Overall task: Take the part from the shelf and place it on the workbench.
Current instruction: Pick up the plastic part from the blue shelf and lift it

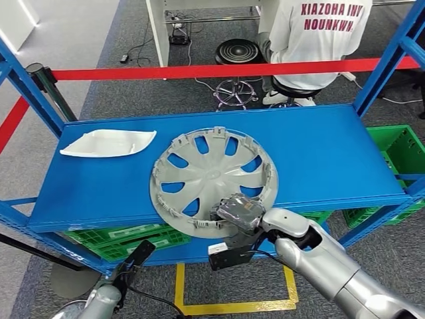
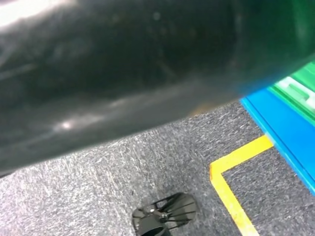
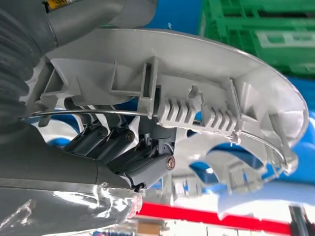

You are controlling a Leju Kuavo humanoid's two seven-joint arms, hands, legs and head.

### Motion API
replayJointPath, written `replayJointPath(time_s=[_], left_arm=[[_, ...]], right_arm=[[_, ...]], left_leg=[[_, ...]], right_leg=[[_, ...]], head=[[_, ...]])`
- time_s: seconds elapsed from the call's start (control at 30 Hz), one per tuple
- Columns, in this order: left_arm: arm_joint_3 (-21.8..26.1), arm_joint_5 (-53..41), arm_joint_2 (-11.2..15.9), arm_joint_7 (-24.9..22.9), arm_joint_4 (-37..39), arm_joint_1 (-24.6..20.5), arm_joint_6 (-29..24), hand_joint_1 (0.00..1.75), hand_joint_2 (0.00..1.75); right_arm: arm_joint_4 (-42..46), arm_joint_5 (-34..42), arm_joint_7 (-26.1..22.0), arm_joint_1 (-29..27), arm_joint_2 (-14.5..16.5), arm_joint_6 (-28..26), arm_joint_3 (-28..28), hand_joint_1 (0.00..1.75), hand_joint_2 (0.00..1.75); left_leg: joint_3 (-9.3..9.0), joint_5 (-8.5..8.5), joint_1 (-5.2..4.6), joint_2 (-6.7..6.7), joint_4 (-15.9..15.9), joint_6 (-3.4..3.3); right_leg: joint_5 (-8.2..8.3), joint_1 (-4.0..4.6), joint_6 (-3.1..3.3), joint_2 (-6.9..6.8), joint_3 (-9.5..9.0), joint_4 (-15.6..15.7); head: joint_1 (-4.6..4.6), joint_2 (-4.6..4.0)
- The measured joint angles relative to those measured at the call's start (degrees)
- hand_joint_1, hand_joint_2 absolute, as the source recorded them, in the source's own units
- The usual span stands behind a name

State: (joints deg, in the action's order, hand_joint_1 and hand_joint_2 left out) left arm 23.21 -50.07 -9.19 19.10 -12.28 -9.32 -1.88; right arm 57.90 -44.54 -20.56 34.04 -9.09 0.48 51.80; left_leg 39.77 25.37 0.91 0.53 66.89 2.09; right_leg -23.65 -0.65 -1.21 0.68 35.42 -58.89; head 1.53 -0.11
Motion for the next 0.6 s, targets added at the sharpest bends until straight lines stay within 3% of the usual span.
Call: replayJointPath(time_s=[0.03,0.1,0.23,0.27,0.33,0.4,0.43,0.47,0.53,0.6], left_arm=[[0.0,0.1,0.0,0.0,0.0,0.0,0.0,0.00,0.00],[0.0,0.1,0.0,0.0,0.0,0.0,-0.1,0.00,0.00],[0.0,0.1,0.1,0.0,0.0,0.2,-0.2,0.00,0.00],[0.0,0.1,0.1,0.0,0.0,0.2,-0.2,0.00,0.00],[0.0,0.2,0.0,0.0,0.0,0.2,-0.2,0.00,0.00],[0.0,0.2,0.0,0.0,0.0,0.3,-0.3,0.00,0.00],[0.0,0.2,0.0,0.0,0.0,0.3,-0.4,0.00,0.00],[0.0,0.3,0.0,0.0,0.0,0.3,-0.4,0.00,0.00],[0.0,0.5,0.1,0.0,0.0,0.4,-0.6,0.00,0.00],[0.0,0.7,0.1,0.0,0.0,0.4,-0.7,0.00,0.00]], right_arm=[[0.8,0.1,0.1,-0.1,-0.1,-0.1,-0.2,1.75,1.75],[1.9,0.5,0.2,-0.2,-0.2,-0.2,-0.5,1.75,1.75],[3.4,0.7,0.3,-0.3,-0.4,-0.3,-0.9,1.75,1.75],[3.6,0.7,0.3,-0.3,-0.4,-0.3,-0.9,1.75,1.75],[3.9,0.7,0.3,-0.4,-0.5,-0.4,-1.0,1.75,1.75],[4.0,0.7,0.3,-0.8,-0.6,-0.5,-1.1,1.75,1.75],[4.3,0.7,0.3,-1.0,-0.7,-0.7,-1.1,1.75,1.75],[4.8,0.7,0.3,-1.1,-0.8,-0.9,-1.3,1.75,1.75],[6.3,0.7,0.4,-1.2,-1.0,-1.7,-1.6,1.75,1.75],[8.3,0.5,0.7,-1.5,-1.2,-2.5,-2.2,1.75,1.75]], left_leg=[[-1.66,-1.45,0.02,-0.07,-3.5,-0.02],[-3.50,-2.30,0.00,-0.15,-7.7,-0.43],[-3.72,-1.95,-0.02,0.00,-8.4,-1.95],[-3.80,-1.99,0.07,0.00,-8.5,-2.27],[-3.87,-1.93,0.07,0.00,-8.5,-2.66],[-3.91,-1.87,0.03,0.02,-8.5,-2.77],[-3.98,-1.83,0.03,0.07,-8.5,-2.77],[-4.10,-1.76,0.03,0.12,-8.5,-2.72],[-4.32,-1.53,-0.07,0.21,-8.4,-2.38],[-4.21,-1.45,-0.32,0.26,-8.3,-1.84]], right_leg=[[-0.12,0.10,-0.23,0.07,0.02,-0.1],[-0.20,0.34,-0.80,0.17,0.24,-0.3],[-0.97,0.26,-1.96,-0.01,0.95,-1.2],[-2.17,0.21,-2.23,-0.09,1.98,-3.2],[-5.48,0.17,-2.58,-0.20,5.56,-10.5],[-6.90,0.16,-2.65,-0.20,8.54,-16.0],[-6.08,0.16,-2.59,-0.20,8.65,-15.9],[-4.35,0.15,-2.50,-0.20,7.69,-13.6],[-0.66,0.13,-2.37,-0.19,4.03,-6.1],[0.52,0.13,-2.08,-0.08,1.64,-1.5]], head=[[0.03,0.00],[0.03,0.00],[-0.17,0.00],[-0.30,0.00],[-0.57,0.00],[-0.58,0.00],[-0.58,0.00],[-0.58,0.00],[-0.59,0.00],[-0.51,0.00]])
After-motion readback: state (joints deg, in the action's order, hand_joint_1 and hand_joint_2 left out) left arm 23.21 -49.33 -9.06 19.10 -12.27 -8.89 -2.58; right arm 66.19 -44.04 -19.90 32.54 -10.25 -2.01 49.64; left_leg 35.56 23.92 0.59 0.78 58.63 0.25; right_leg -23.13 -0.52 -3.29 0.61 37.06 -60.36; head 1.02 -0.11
